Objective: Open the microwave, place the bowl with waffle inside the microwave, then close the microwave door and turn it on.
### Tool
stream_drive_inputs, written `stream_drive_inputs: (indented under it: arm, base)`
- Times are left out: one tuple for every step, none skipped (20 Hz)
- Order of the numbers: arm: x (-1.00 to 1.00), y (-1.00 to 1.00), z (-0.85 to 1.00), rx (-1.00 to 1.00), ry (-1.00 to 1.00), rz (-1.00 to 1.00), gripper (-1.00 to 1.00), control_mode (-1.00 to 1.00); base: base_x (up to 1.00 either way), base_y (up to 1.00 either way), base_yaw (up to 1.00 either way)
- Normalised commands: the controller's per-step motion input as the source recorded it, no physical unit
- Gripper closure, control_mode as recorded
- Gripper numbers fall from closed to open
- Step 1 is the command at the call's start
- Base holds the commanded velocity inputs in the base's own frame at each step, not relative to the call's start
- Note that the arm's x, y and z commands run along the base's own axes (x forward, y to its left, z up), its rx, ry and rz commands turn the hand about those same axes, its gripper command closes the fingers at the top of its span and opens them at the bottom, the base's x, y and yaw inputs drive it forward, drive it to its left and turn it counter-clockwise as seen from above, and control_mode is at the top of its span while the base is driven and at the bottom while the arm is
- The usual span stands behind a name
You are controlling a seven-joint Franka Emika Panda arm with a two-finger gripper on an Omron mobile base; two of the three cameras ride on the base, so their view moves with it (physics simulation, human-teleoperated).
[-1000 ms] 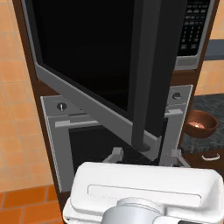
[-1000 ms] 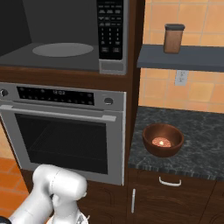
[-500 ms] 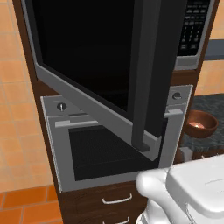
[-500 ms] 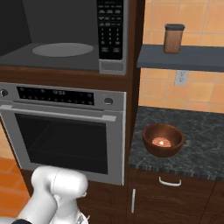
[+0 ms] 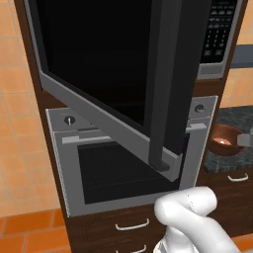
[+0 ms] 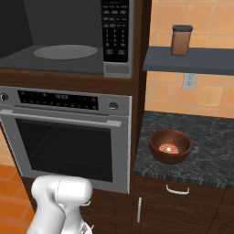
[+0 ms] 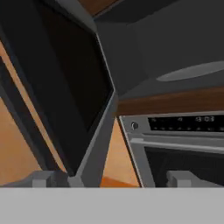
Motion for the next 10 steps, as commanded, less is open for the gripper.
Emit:
stream_drive_inputs:
  arm:
    - [1.00,0.00,-0.25,0.26,0.34,0.61,-1.00,-1.00]
    - [1.00,0.00,-0.23,0.27,0.39,0.59,-1.00,-1.00]
    - [1.00,0.19,-0.19,0.27,0.38,0.55,-1.00,-1.00]
    - [1.00,0.34,-0.09,0.25,0.33,0.48,-1.00,-1.00]
    - [1.00,0.39,-0.06,0.24,0.27,0.44,-1.00,-1.00]
    - [1.00,0.44,-0.02,0.22,0.24,0.41,-1.00,-1.00]
    - [0.81,0.50,-0.01,0.18,0.15,0.37,-1.00,-1.00]
    - [0.49,0.62,-0.04,0.12,0.07,0.29,-1.00,-1.00]
    - [0.10,0.74,-0.06,0.05,0.00,0.20,-1.00,-1.00]
    - [0.00,0.86,-0.06,0.00,-0.04,0.11,-1.00,-1.00]
  base:
    - [0.00,0.00,0.00]
    - [0.00,0.00,0.00]
    - [0.00,0.00,0.00]
    - [0.00,0.00,0.00]
    - [0.00,0.00,0.00]
    - [0.00,0.00,0.00]
    - [0.00,0.00,0.00]
    - [0.00,0.00,0.00]
    - [0.00,0.00,0.00]
    - [0.00,0.00,0.00]
